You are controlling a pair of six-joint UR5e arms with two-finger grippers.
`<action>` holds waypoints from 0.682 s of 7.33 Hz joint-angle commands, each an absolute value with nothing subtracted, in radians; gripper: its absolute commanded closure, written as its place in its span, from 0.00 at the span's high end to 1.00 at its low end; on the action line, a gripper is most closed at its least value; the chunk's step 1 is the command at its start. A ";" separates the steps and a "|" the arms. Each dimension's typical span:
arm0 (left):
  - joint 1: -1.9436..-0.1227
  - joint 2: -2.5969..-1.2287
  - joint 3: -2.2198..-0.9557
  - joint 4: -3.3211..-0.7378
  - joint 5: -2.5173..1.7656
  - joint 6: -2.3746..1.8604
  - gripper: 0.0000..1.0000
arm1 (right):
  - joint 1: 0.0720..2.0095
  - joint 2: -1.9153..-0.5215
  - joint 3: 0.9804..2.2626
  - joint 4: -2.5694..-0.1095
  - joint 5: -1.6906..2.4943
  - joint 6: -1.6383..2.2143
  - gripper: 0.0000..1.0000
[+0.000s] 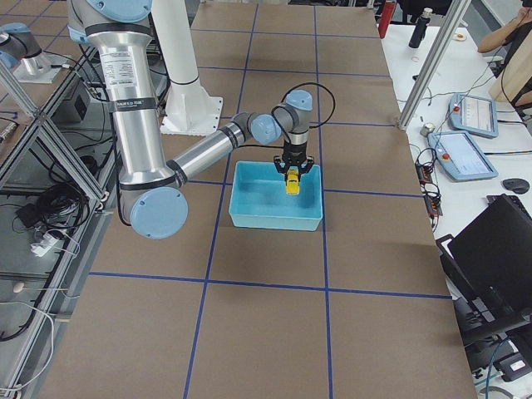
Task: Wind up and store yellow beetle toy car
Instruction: 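Lower the car into the blue bin and open the right gripper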
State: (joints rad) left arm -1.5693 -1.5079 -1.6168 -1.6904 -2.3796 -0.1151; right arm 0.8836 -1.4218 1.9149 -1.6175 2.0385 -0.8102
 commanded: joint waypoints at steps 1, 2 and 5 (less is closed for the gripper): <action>-1.569 -1.508 -1.617 -1.690 -2.379 -0.115 1.00 | 0.827 -1.465 1.838 -1.446 2.036 -0.697 0.00; -1.569 -1.508 -1.617 -1.690 -2.379 -0.115 1.00 | 0.810 -1.476 1.838 -1.443 2.034 -0.681 0.00; -1.569 -1.508 -1.617 -1.690 -2.379 -0.115 1.00 | 0.778 -1.491 1.841 -1.442 2.033 -0.670 0.00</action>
State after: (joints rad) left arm -1.5693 -1.5079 -1.6168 -1.6904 -2.3792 -0.1151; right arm 0.7891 -1.4837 1.8392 -1.4435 2.0322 -0.6804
